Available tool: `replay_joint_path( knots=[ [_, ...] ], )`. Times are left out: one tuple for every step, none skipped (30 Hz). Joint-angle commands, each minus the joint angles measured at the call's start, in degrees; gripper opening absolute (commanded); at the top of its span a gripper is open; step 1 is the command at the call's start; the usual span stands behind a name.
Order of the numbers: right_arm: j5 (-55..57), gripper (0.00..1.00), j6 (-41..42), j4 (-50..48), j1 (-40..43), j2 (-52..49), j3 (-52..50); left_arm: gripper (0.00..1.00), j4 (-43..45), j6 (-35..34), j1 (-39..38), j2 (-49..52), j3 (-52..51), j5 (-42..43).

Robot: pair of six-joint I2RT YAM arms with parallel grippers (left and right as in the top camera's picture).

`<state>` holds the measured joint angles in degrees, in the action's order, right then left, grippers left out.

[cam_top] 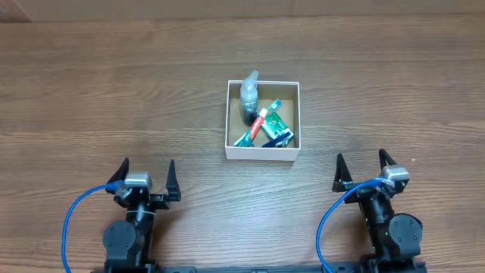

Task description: Pack container

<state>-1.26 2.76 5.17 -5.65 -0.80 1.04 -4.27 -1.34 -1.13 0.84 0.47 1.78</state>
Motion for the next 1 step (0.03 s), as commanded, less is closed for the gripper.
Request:
replay_joint_path(
  knots=[
    [-0.2,1.0,0.0,-0.4,0.0,0.6,-0.5,1.0,0.0,-0.6,-0.4,-0.5,-0.2,1.2]
  ],
)
